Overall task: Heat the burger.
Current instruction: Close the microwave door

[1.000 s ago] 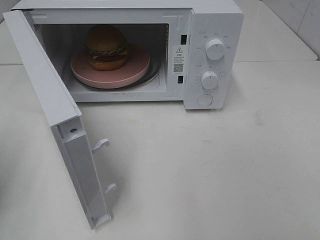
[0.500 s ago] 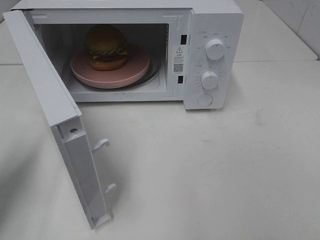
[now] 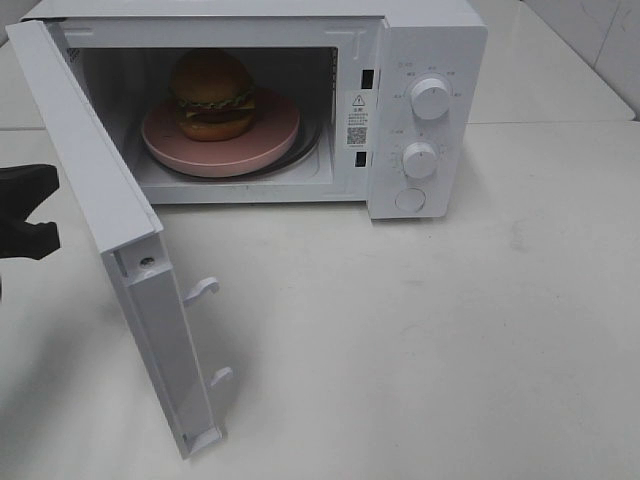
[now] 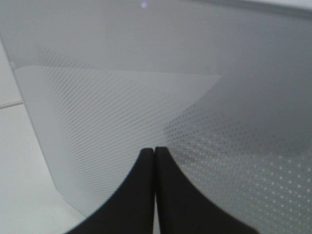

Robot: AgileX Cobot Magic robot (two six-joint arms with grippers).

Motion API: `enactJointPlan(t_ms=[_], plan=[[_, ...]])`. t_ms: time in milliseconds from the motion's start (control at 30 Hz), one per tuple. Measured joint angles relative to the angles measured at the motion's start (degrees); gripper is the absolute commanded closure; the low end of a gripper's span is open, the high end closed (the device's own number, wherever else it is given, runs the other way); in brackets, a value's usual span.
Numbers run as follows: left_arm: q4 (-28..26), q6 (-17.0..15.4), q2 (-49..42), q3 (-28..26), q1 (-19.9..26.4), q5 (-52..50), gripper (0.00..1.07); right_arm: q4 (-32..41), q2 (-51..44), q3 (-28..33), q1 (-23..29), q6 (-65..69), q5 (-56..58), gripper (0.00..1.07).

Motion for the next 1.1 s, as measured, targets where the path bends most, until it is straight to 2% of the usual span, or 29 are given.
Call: enactJointPlan(t_ms=[67,133,167,200,233,300,333,367,433,500,633,667,733,800,900,967,1000,1067,1100], plan=[[-1.49,0.63,0.63,-0.06,-0.8,-0.34,1.07,0.0,0.0,0.0,0.0,0.0,0.0,0.31],[-6.19,1.43,2.58,-0.69,-3.67,-1.49,1.07,0.0,0.0,0.0,0.0,0.0,0.0,0.31],[-6.19,1.43,2.58,-0.69,-3.67,-1.49,1.07,0.0,0.0,0.0,0.0,0.0,0.0,0.31],[-9.4,1.66,3.78,-1.49,-6.02,-1.83,1.07,0.0,0.0,0.0,0.0,0.0,0.0,0.31],[-9.4,1.66,3.78,-1.49,-6.02,-1.83,1.07,0.0,0.0,0.0,0.0,0.0,0.0,0.31],[-13.92,2.52,5.16,-2.92,-9.28,-2.23,1.07,0.0,0.0,0.0,0.0,0.0,0.0,0.31],[-13.92,2.52,5.16,-2.92,-9.28,-2.23,1.07,0.0,0.0,0.0,0.0,0.0,0.0,0.31],[-16.9,3.78,5.96,-4.01,-11.23,-2.52,1.07,0.0,0.0,0.0,0.0,0.0,0.0,0.31],[-18.33,4.7,6.47,-4.58,-12.32,-2.64,1.07,0.0,0.0,0.0,0.0,0.0,0.0,0.31],[-22.69,7.33,8.14,-6.53,-15.24,-2.92,1.07,0.0,0.0,0.0,0.0,0.0,0.0,0.31],[-26.24,8.71,9.97,-8.37,-17.88,-2.92,1.07,0.0,0.0,0.0,0.0,0.0,0.0,0.31],[-28.65,9.11,11.57,-9.91,-19.54,-2.98,1.07,0.0,0.0,0.0,0.0,0.0,0.0,0.31],[-29.51,9.22,12.38,-10.71,-20.17,-2.98,1.07,0.0,0.0,0.0,0.0,0.0,0.0,0.31],[-33.12,11.69,15.3,-14.21,-22.98,-2.86,1.07,0.0,0.0,0.0,0.0,0.0,0.0,0.31],[-34.03,12.83,15.87,-15.07,-23.49,-2.58,1.07,0.0,0.0,0.0,0.0,0.0,0.0,0.31],[-37.82,16.21,17.7,-18.22,-25.32,-1.26,1.07,0.0,0.0,0.0,0.0,0.0,0.0,0.31],[-37.82,16.21,17.7,-18.22,-25.32,-1.26,1.07,0.0,0.0,0.0,0.0,0.0,0.0,0.31],[-42.8,20.28,19.48,-21.94,-27.5,0.06,1.07,0.0,0.0,0.0,0.0,0.0,0.0,0.31],[-42.8,20.28,19.48,-21.94,-27.5,0.06,1.07,0.0,0.0,0.0,0.0,0.0,0.0,0.31]])
